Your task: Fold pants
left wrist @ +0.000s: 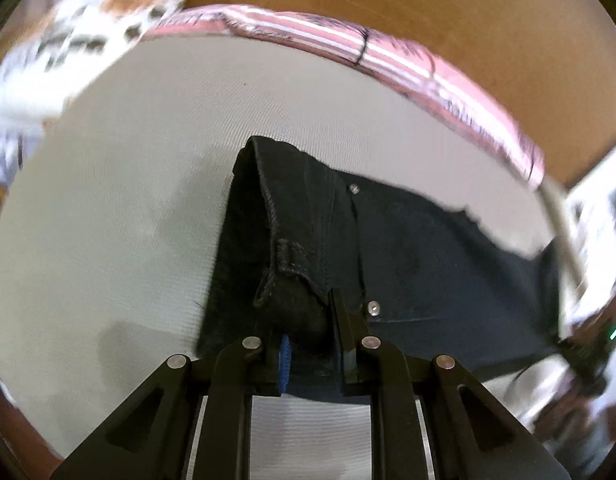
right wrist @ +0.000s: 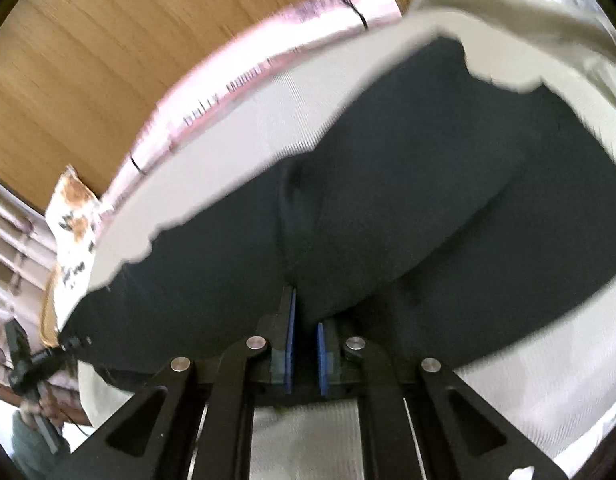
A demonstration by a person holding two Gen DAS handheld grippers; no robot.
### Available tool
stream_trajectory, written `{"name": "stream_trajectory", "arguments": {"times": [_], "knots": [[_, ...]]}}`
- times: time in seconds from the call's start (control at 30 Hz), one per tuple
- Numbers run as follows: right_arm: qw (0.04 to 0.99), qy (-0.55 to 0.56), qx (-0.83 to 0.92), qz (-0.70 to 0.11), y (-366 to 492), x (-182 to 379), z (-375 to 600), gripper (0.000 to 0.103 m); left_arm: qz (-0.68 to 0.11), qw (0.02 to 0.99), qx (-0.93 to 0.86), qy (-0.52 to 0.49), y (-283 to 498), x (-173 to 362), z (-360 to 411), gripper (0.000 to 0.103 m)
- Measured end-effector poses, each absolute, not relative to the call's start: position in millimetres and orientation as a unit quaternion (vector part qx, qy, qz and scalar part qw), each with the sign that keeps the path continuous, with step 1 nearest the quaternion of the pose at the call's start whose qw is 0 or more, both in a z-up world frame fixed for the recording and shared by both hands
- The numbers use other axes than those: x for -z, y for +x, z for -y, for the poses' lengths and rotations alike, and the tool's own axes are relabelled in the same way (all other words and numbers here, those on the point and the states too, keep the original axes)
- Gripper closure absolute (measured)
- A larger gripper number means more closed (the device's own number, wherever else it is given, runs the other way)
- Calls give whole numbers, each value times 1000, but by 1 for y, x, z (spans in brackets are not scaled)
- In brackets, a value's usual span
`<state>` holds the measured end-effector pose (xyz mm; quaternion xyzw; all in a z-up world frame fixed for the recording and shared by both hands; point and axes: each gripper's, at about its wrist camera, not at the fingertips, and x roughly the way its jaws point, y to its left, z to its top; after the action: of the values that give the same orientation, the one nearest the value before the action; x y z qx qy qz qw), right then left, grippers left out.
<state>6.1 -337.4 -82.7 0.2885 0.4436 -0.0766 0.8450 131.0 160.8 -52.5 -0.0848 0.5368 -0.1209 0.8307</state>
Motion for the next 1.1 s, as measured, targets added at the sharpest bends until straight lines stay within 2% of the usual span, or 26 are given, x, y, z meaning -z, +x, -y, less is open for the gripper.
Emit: {"name": "stream_trajectory", "arguments": {"times": [0.1, 0.27, 0.33, 0.4, 0.43, 0.5, 0.53, 0.7, 1.0, 1.1], "knots": [[821, 301, 86, -476, 2, 109, 336, 96, -546, 829, 110, -46, 127, 65, -156, 86], [822, 291, 81, -483, 7, 108, 335, 92, -541, 836, 86, 25, 121, 79, -137, 84], [818, 307, 75, -480, 8, 108, 337, 86, -534, 840, 76, 50, 119, 81, -130, 82], [808, 345, 58, -473, 5, 109, 343, 71, -532, 841, 74, 60, 119, 82, -129, 81], [805, 359, 54, -470, 3, 109, 345, 67, -532, 842, 73, 57, 118, 81, -129, 81], [799, 381, 49, -463, -2, 104, 350, 50, -534, 841, 74, 48, 118, 78, -133, 81], [799, 383, 47, -462, -4, 102, 351, 49, -536, 840, 73, 45, 118, 76, -135, 80], [797, 406, 52, -443, -31, 88, 375, 49, -534, 842, 74, 28, 105, 48, -140, 66], [806, 445, 84, -382, -80, 74, 444, 49, -463, 876, 93, 99, 67, 2, -100, 66], [798, 469, 86, -368, -73, 87, 466, 56, -447, 873, 165, 105, 62, 1, -54, 66]]}}
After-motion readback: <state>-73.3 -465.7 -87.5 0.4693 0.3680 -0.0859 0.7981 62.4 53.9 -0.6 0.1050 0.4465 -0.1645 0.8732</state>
